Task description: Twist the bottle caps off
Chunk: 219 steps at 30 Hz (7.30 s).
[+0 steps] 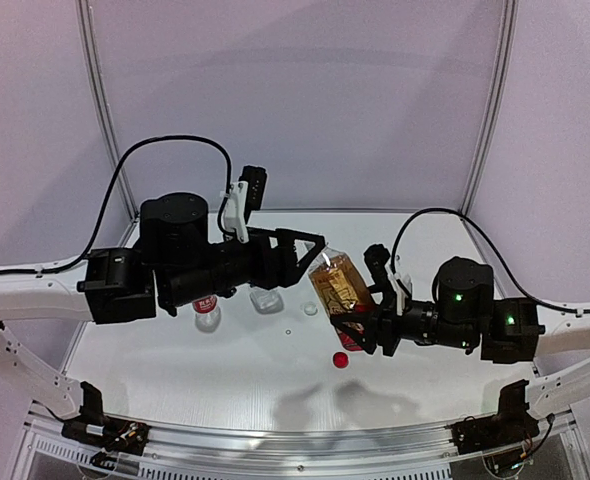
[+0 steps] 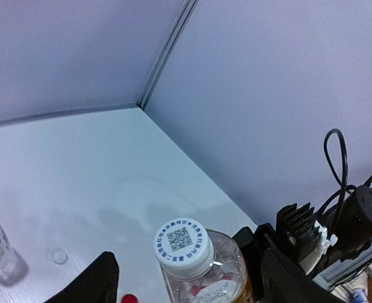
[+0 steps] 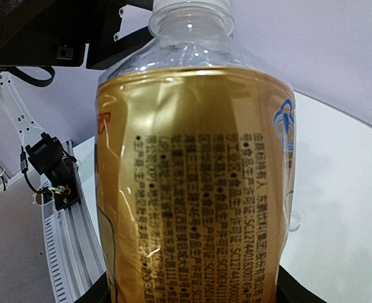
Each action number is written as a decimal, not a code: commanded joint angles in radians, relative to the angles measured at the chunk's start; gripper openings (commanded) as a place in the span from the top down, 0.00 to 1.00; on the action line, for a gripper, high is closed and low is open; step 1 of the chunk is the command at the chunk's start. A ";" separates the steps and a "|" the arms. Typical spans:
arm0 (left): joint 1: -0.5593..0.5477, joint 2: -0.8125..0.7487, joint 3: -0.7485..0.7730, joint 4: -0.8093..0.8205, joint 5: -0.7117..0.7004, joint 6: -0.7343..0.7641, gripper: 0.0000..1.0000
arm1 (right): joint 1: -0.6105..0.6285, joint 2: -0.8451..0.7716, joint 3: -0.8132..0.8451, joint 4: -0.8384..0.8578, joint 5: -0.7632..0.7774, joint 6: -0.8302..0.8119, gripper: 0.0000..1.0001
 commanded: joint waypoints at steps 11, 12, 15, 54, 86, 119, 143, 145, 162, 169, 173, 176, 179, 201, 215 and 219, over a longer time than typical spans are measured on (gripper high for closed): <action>0.138 -0.293 -0.255 0.270 0.391 0.322 0.01 | -0.002 -0.060 -0.006 0.076 -0.203 0.023 1.00; 0.149 -0.294 -0.261 0.284 0.450 0.320 0.01 | -0.001 -0.063 -0.009 0.084 -0.228 0.024 1.00; 0.161 -0.278 -0.256 0.321 0.605 0.310 0.04 | -0.002 -0.083 -0.026 0.117 -0.288 0.025 1.00; 0.161 -0.045 -0.083 0.321 0.770 0.260 0.78 | -0.001 -0.061 -0.008 0.113 -0.393 0.029 1.00; 0.002 0.080 0.113 -0.035 0.012 -0.055 0.58 | 0.000 0.023 0.046 -0.066 0.185 0.050 1.00; 0.189 -0.060 -0.083 0.314 0.819 0.225 0.30 | -0.001 -0.082 -0.012 0.118 -0.462 0.025 1.00; 0.187 -0.053 -0.060 0.319 0.829 0.202 0.67 | -0.001 -0.063 -0.002 0.106 -0.455 0.021 1.00; 0.187 -0.051 -0.059 0.306 0.823 0.204 0.72 | -0.001 -0.065 -0.003 0.107 -0.453 0.021 1.00; 0.038 0.000 0.042 -0.048 0.018 -0.024 0.93 | -0.001 -0.040 0.018 -0.034 0.038 0.030 1.00; -0.014 0.107 0.119 -0.125 -0.124 -0.234 0.97 | -0.002 0.050 0.077 -0.135 0.258 0.059 1.00; -0.031 0.111 0.128 -0.126 -0.162 -0.241 0.97 | -0.001 0.061 0.082 -0.144 0.283 0.064 1.00; -0.036 0.098 0.123 -0.111 -0.159 -0.226 0.89 | -0.001 0.065 0.085 -0.148 0.282 0.062 1.00; -0.038 0.083 0.120 -0.091 -0.137 -0.196 0.77 | -0.002 0.066 0.086 -0.148 0.276 0.061 1.00; 0.098 -0.313 -0.327 0.355 0.342 0.329 0.01 | -0.001 -0.052 0.023 0.021 -0.228 0.019 1.00; 0.166 -0.144 -0.215 0.495 0.758 0.200 0.25 | -0.002 -0.096 -0.012 0.116 -0.472 0.024 1.00; 0.166 -0.108 -0.195 0.514 0.763 0.188 0.31 | -0.001 -0.091 -0.010 0.113 -0.471 0.025 1.00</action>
